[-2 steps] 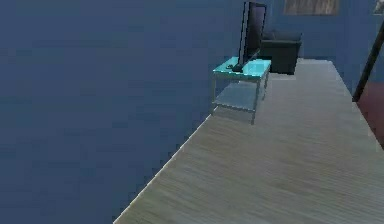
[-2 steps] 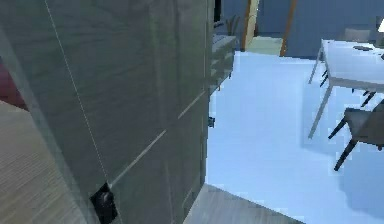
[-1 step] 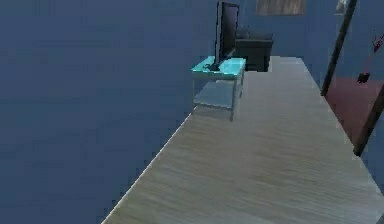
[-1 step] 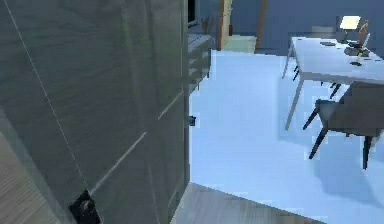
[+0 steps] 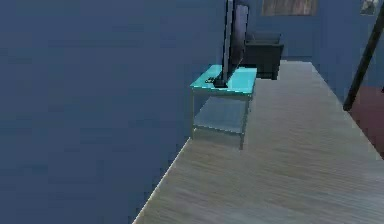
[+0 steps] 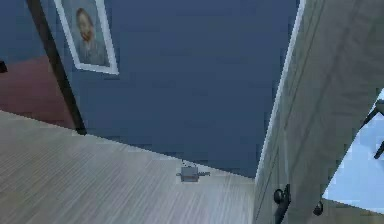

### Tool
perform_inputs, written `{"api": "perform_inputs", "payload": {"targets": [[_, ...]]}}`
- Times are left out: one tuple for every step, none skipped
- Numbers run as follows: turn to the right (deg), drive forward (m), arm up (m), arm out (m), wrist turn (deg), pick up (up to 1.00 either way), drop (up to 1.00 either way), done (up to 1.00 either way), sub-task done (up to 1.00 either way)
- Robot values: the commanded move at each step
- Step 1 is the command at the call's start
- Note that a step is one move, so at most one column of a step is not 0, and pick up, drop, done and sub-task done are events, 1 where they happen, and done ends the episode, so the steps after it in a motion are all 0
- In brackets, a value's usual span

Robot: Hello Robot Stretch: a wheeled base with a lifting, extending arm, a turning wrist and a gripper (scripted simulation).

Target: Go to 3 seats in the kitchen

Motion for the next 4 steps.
{"api": "perform_inputs", "payload": {"targets": [[42.0,0.00,0.00,0.00,0.0,0.00,0.00,0.00,0.00],[0.0,1.00,0.00,0.00,0.0,0.00,0.00,0.00,0.00],[0.0,1.00,0.00,0.00,0.0,0.00,0.00,0.00,0.00],[0.0,0.15,0.00,0.00,0.0,0.00,0.00,0.00,0.00]]}}
